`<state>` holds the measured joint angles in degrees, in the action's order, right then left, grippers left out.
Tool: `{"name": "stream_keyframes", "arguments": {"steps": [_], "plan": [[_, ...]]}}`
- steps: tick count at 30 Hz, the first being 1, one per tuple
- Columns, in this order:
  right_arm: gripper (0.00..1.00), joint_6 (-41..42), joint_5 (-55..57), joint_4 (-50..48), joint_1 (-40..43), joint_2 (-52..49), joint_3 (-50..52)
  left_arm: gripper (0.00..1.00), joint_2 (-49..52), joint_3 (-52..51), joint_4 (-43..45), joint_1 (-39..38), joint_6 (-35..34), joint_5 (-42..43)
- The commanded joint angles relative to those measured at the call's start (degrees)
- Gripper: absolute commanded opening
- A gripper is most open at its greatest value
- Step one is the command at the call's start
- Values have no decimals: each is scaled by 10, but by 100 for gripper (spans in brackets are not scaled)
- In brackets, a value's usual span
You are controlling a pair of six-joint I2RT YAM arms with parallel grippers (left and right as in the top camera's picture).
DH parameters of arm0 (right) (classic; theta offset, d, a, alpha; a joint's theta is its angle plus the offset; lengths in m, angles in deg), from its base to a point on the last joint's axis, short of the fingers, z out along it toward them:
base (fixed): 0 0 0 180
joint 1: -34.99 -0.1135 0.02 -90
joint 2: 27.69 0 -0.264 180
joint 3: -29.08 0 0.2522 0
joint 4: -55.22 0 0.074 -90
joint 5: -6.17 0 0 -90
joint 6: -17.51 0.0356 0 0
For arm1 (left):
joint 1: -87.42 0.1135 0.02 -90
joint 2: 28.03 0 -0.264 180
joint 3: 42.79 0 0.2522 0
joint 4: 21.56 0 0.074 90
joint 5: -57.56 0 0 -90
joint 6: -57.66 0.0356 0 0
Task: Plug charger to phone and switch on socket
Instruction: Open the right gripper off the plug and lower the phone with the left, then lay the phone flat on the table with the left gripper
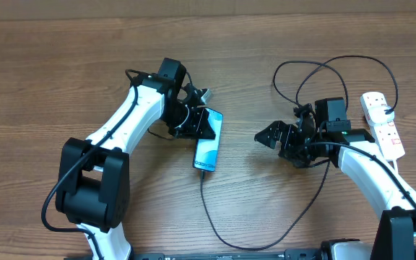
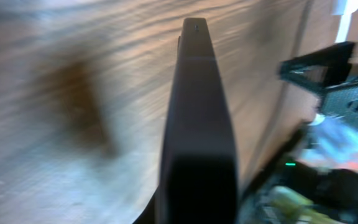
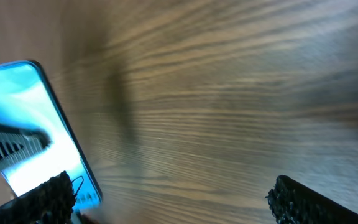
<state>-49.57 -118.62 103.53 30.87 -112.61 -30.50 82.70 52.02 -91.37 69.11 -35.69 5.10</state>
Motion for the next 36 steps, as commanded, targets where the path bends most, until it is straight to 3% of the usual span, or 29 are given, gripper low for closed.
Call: {"name": "stream_keyframes", "arguments": {"steps": [1,9,14,20,26,31,36], "plan": [[100,-29,31,8,1,4,-12,4,-2,-10,9,11,44,-38],[100,-39,32,2,0,4,-11,4,-2,-109,116,24,-18,-29],[100,-39,33,-2,0,4,-11,4,-2,-163,205,24,-44,41],[100,-39,33,-2,0,4,-11,4,-2,-180,208,24,-51,11],[100,-39,33,-2,0,4,-11,4,-2,-207,221,26,-125,-48],[100,-39,33,-2,0,4,-11,4,-2,-235,265,26,-171,-50],[100,-39,33,-2,0,4,-11,4,-2,-247,289,27,-186,-73]]}}
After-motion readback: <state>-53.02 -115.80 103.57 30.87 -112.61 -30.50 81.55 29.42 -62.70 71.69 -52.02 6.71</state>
